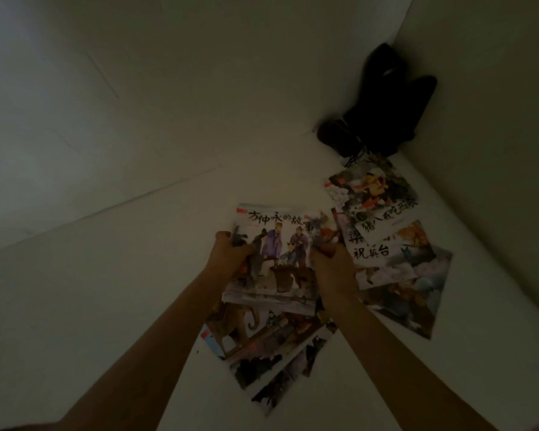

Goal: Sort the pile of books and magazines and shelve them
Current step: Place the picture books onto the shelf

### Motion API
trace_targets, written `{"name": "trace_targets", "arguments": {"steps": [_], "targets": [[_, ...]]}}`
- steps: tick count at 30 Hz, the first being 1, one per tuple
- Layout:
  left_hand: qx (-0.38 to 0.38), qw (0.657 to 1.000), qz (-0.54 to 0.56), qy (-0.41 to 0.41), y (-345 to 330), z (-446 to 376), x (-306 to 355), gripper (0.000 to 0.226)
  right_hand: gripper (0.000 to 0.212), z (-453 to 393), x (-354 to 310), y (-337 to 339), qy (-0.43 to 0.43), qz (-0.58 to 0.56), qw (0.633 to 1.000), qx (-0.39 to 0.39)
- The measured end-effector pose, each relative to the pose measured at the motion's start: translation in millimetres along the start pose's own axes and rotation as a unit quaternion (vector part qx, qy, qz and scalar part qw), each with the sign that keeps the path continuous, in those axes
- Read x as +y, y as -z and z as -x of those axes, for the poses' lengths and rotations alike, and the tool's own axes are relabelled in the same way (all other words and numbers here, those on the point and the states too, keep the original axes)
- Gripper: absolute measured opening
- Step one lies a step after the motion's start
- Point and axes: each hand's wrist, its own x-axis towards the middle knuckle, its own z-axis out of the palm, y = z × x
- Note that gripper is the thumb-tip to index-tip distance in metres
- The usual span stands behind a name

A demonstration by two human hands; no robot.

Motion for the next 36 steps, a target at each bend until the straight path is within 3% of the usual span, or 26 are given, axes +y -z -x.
{"name": "trace_targets", "arguments": {"steps": [4, 7, 9, 11, 13, 16, 19, 23, 28, 32, 36], "targets": [[-0.034, 0.997, 0.063, -0.014, 0, 24, -6, 0.012, 0.031, 2, -3, -1, -0.075, -0.079, 0.993, -0.037], [-0.039, 0.998, 0.048, -0.029, 3, 36, -18, 0.011, 0.021, 17, 6, 4, -0.015, -0.017, 0.998, -0.067], [-0.003, 0.998, -0.047, -0.044, 2, 45, -33, 0.016, 0.019, 33, 18, 7, 0.032, 0.048, 0.998, -0.039], [0.030, 0.980, -0.187, -0.066, 3, 51, -49, 0.025, 0.020, 52, 35, 9, 0.021, 0.074, 0.997, -0.014], [0.017, 0.961, -0.261, -0.091, 6, 57, -57, 0.034, 0.023, 70, 54, 7, -0.015, 0.097, 0.995, 0.009], [-0.024, 0.923, -0.375, -0.086, 12, 64, -60, 0.054, 0.044, 92, 75, 6, -0.042, 0.268, 0.960, 0.066], [-0.031, 0.890, -0.448, -0.084, 10, 74, -59, 0.071, 0.049, 108, 77, 1, -0.071, 0.239, 0.964, 0.095], [-0.031, 0.952, -0.303, -0.025, 2, 88, -71, 0.088, 0.057, 117, 78, -13, -0.110, 0.106, 0.983, 0.099], [0.001, 0.966, -0.258, 0.007, 5, 97, -92, 0.088, 0.058, 114, 92, -9, -0.130, -0.012, 0.981, 0.141], [0.035, 0.972, -0.232, -0.018, 6, 111, -97, 0.078, 0.030, 111, 105, -8, -0.150, -0.079, 0.981, 0.095], [-0.022, 0.998, -0.054, -0.007, 14, 113, -101, 0.053, 0.014, 110, 100, -1, -0.166, -0.133, 0.975, 0.057]]}}
